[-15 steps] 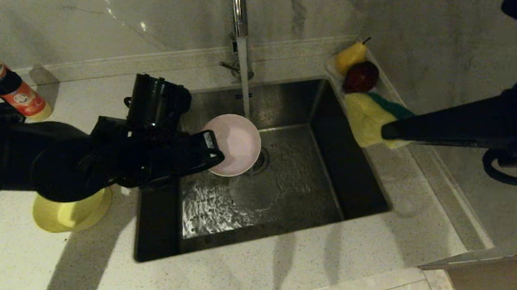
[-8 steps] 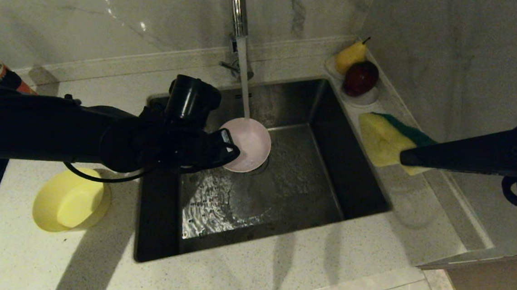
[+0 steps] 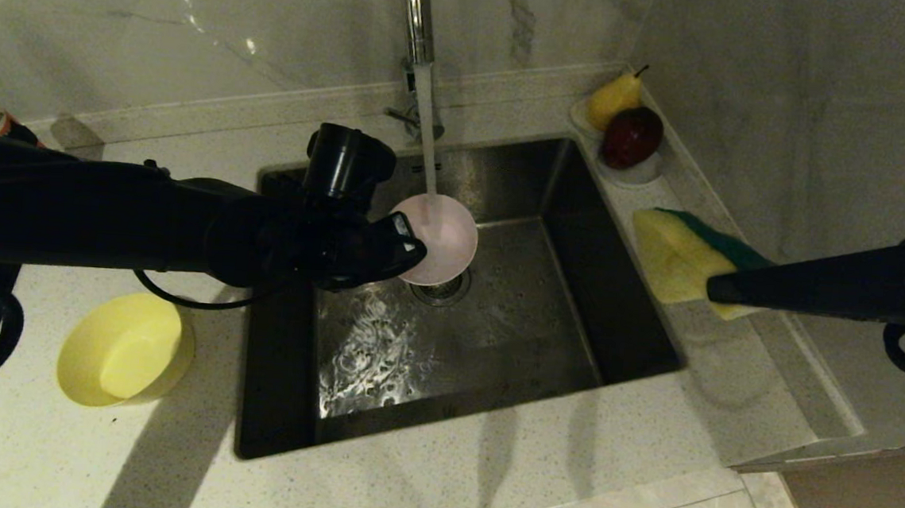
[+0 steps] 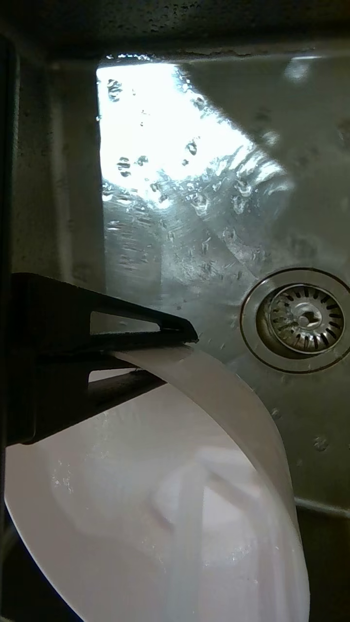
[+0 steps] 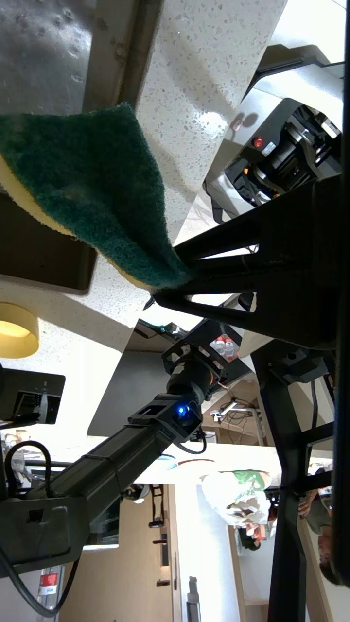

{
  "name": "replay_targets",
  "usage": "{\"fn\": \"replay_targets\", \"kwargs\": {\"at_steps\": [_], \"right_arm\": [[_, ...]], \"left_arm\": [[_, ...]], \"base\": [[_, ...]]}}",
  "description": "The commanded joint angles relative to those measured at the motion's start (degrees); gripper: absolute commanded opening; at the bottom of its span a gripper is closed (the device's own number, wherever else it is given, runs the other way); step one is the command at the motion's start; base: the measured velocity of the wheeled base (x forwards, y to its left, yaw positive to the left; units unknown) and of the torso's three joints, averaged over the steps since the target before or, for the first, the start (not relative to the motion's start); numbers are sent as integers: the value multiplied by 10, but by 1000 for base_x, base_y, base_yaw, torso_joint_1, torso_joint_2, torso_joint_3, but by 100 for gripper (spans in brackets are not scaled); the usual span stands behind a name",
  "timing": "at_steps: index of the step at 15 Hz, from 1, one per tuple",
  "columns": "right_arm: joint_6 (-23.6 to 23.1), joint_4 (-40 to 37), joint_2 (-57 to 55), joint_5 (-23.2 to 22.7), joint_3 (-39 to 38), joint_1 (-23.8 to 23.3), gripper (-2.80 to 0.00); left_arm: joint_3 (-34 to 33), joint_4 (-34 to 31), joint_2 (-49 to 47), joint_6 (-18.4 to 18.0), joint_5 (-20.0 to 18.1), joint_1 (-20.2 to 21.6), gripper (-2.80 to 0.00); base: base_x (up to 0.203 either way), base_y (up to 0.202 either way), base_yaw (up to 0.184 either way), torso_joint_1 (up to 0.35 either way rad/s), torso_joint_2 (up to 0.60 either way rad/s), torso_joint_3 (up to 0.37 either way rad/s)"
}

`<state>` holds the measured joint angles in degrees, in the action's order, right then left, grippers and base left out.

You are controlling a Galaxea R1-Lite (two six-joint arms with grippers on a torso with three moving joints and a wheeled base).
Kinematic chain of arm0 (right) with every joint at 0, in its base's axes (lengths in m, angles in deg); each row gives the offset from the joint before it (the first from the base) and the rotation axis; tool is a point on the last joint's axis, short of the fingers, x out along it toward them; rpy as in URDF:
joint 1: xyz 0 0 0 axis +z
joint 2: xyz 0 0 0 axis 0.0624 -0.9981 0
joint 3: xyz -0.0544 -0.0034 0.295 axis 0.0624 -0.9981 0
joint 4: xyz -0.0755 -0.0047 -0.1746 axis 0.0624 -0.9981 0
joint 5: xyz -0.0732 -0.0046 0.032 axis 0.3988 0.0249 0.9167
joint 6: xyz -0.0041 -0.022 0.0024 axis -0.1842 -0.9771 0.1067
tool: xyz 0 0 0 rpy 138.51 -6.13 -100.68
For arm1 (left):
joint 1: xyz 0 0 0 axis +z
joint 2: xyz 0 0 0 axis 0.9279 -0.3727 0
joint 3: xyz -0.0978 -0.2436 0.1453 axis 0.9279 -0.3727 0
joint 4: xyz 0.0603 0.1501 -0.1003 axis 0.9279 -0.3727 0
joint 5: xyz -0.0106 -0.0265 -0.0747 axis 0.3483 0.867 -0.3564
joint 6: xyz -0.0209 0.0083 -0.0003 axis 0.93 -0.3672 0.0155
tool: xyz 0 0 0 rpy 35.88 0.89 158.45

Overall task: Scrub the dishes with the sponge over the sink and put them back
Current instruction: Rinse the bowl

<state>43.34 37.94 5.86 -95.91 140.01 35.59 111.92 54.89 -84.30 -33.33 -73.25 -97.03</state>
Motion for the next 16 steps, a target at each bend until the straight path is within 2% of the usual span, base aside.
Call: {"fn": "replay_targets", "kwargs": {"at_steps": [1,16], "right_arm": [[1,-2,2,-1,-1,0,-280],[1,-1,4,-2,-9,0,-280]], "left_arm": [[-4,-1,4,4,2,0,-280],[-35,4,27,12,4,0,-280]], "base": [[0,0,0,0,0,0],[0,0,0,0,0,0]]}}
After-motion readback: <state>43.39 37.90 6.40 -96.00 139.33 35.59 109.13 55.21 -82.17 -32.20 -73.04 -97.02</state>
